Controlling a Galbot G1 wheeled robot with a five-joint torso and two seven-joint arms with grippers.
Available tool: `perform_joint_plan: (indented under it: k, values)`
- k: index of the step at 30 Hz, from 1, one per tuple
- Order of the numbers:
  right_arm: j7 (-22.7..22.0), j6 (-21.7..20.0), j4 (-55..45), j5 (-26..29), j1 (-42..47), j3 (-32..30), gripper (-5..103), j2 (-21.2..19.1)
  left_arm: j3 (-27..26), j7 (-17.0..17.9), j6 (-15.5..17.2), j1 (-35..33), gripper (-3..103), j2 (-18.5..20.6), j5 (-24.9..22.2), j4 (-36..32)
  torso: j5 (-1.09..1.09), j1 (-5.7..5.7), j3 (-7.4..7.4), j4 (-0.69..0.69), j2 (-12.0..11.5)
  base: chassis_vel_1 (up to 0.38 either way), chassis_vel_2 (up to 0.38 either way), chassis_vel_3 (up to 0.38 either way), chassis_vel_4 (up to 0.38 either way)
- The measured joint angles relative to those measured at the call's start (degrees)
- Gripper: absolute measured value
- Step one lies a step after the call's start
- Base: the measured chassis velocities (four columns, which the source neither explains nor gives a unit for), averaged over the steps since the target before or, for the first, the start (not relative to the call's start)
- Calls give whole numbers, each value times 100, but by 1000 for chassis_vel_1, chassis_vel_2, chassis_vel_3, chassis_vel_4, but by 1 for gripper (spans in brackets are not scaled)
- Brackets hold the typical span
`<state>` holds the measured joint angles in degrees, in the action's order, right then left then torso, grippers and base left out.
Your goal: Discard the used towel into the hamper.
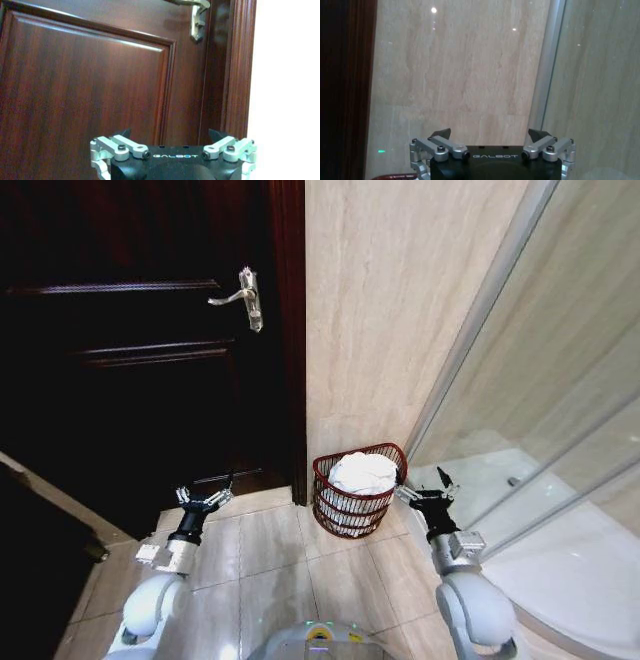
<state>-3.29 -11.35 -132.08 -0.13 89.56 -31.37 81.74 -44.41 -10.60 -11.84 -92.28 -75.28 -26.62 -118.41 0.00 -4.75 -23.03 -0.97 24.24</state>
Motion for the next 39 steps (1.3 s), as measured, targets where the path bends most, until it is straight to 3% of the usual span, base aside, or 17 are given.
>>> perform_joint_plan:
  k: [9, 39]
  values:
    - [16, -36, -144, 14, 23, 76, 100, -6, -40, 107, 120, -16, 100, 61, 15, -87, 0, -83, -130, 0, 214, 0, 0, 0, 0]
    - [-11, -36, -85, 8, 54, 51, 100, -10, -119, 126, 82, -72, 100, 88, -41, -40, 0, -382, -565, 0, 947, 0, 0, 0, 0]
